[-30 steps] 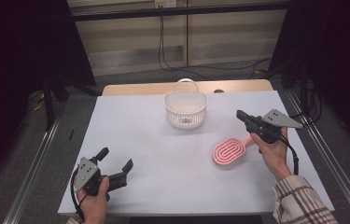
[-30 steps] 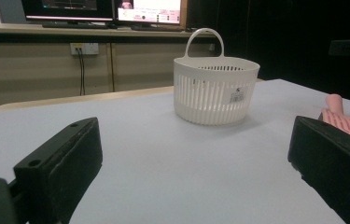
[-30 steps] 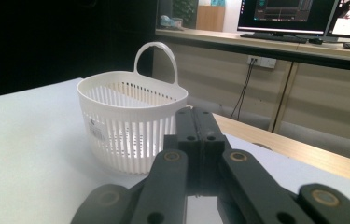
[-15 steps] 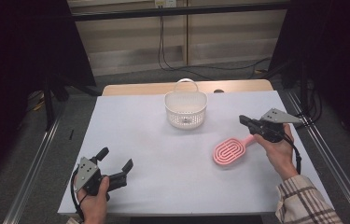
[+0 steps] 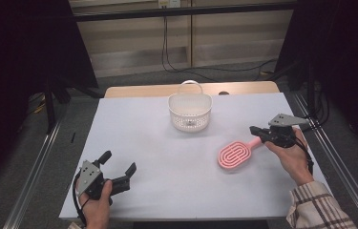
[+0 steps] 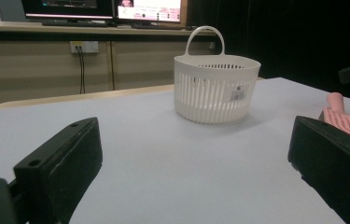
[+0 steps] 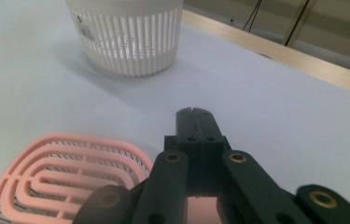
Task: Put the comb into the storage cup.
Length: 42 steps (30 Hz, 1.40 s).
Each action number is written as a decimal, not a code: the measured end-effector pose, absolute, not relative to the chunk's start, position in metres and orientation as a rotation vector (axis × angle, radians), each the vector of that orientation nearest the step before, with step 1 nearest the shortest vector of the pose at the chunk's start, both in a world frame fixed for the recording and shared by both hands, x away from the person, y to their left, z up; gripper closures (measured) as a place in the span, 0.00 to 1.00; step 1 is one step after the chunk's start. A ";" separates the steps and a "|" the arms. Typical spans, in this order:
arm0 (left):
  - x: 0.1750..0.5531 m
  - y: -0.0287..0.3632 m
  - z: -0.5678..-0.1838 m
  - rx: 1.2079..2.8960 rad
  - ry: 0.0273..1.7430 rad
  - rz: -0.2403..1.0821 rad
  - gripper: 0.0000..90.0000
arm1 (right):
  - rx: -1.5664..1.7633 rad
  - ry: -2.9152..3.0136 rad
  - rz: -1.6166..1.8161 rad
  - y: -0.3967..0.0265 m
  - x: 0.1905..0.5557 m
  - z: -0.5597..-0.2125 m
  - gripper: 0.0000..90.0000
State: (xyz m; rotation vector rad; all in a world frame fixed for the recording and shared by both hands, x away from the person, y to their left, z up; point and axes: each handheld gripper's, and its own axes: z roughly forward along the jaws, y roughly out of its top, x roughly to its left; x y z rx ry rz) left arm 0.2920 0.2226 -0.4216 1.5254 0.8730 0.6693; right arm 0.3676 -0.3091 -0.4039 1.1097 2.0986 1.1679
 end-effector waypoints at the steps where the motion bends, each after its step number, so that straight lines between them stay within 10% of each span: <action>1: 0.292 0.223 -0.422 1.530 0.873 0.673 0.03 | 1.115 2.109 1.148 -0.309 0.368 -0.404 1.00; 42: 0.293 0.223 -0.422 1.535 0.873 0.669 0.03 | 1.191 2.336 0.742 -0.322 0.415 -0.423 1.00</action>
